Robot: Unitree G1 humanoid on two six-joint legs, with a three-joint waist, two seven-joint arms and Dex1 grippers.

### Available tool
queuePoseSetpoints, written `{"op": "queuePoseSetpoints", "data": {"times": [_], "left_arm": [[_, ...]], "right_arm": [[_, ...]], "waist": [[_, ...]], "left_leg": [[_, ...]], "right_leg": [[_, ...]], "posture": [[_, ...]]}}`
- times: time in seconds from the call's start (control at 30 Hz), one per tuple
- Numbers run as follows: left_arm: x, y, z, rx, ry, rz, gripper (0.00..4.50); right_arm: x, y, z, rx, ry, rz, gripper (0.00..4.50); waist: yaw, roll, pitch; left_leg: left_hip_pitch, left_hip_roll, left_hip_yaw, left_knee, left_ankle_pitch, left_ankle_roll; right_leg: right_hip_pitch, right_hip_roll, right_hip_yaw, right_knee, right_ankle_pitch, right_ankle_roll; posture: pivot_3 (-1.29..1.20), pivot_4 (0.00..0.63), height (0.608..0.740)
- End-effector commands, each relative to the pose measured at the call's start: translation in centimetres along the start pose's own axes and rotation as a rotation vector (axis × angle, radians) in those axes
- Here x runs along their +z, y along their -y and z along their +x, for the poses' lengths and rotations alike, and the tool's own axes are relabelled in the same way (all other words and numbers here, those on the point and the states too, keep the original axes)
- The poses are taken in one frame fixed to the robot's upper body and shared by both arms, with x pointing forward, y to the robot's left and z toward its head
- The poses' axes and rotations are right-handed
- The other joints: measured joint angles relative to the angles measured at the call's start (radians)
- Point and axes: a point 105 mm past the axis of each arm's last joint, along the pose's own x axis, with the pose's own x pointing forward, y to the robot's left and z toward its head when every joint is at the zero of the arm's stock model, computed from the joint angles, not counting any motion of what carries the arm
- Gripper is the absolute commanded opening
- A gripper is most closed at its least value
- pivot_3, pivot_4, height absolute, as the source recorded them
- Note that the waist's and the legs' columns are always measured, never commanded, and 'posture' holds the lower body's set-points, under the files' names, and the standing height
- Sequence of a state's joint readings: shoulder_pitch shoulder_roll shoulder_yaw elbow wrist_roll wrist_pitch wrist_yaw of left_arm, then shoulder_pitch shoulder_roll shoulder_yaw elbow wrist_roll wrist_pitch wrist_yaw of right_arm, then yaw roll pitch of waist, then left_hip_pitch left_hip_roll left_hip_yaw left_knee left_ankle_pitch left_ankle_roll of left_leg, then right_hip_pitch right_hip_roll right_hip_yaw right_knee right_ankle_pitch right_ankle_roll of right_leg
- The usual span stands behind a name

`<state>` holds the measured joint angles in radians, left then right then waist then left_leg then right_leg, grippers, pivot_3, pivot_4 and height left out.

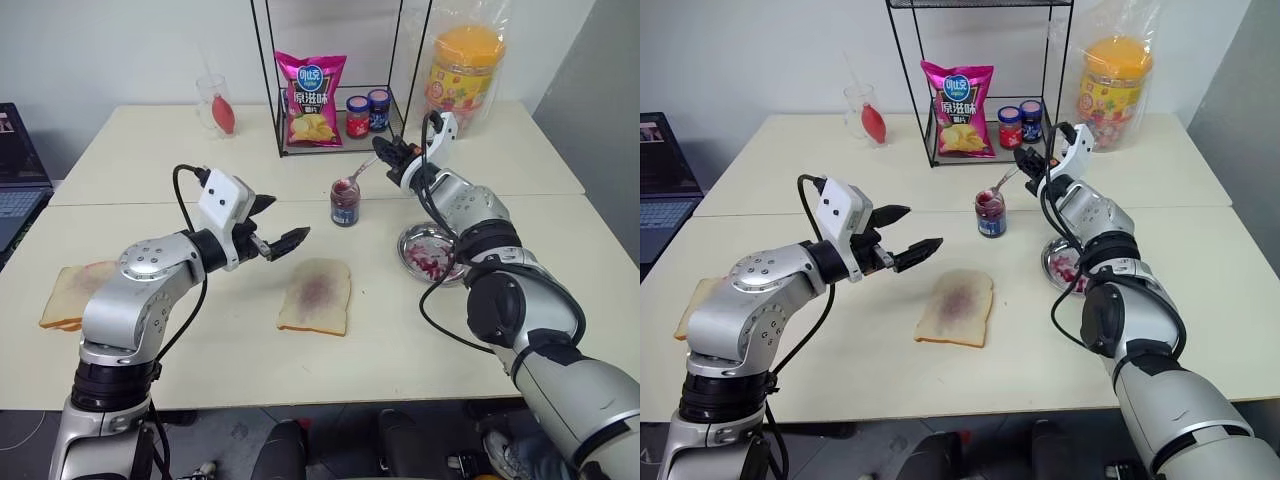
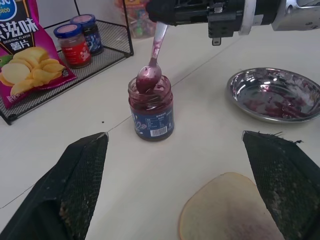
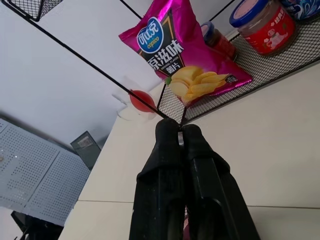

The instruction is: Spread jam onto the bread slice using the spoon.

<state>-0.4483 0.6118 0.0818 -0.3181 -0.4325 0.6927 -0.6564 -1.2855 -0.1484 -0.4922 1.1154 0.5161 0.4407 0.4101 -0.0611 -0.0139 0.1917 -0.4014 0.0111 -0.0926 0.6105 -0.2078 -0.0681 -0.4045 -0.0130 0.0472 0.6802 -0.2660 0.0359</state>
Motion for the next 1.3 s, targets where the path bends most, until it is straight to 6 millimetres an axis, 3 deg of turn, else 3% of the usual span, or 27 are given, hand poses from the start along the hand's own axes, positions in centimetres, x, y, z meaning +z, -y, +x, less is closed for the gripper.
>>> {"op": "queuePoseSetpoints", "data": {"times": [0.03,0.4,1.0,1.3], "left_arm": [[1.8,-0.5,-0.5,0.018,0.058,0.02,4.5],[3.1,0.3,-0.9,-0.081,0.129,-0.057,4.5],[3.2,0.2,-0.9,-0.105,0.128,-0.055,4.5],[1.8,0.5,-2.6,-0.143,0.034,0.024,4.5]], "right_arm": [[1.9,-1.7,0.3,0.041,0.052,0.039,0.01],[2.8,-1.6,0.0,0.039,0.077,0.109,0.01],[3.8,-1.6,-0.4,0.049,0.111,0.163,0.01],[4.1,-4.8,-1.3,0.199,0.06,0.144,0.01]], "waist": [[0.0,0.0,0.0],[0.0,0.0,0.0],[0.0,0.0,0.0],[-0.001,0.0,0.0]], "left_leg": [[0.0,0.0,0.0,0.0,0.0,0.0],[0.0,0.0,0.0,0.0,0.0,0.0],[0.0,0.0,0.0,0.0,0.0,0.0],[0.0,0.0,0.0,0.0,0.0,0.0]], "right_leg": [[0.0,0.0,0.0,0.0,0.0,0.0],[0.0,0.0,0.0,0.0,0.0,0.0],[0.0,0.0,0.0,0.0,0.0,0.0],[-0.001,0.0,0.0,0.0,0.0,0.0]], "posture": [[0.0,0.15,0.74],[0.0,0.15,0.74],[0.0,0.15,0.74],[0.0,0.15,0.74]]}}
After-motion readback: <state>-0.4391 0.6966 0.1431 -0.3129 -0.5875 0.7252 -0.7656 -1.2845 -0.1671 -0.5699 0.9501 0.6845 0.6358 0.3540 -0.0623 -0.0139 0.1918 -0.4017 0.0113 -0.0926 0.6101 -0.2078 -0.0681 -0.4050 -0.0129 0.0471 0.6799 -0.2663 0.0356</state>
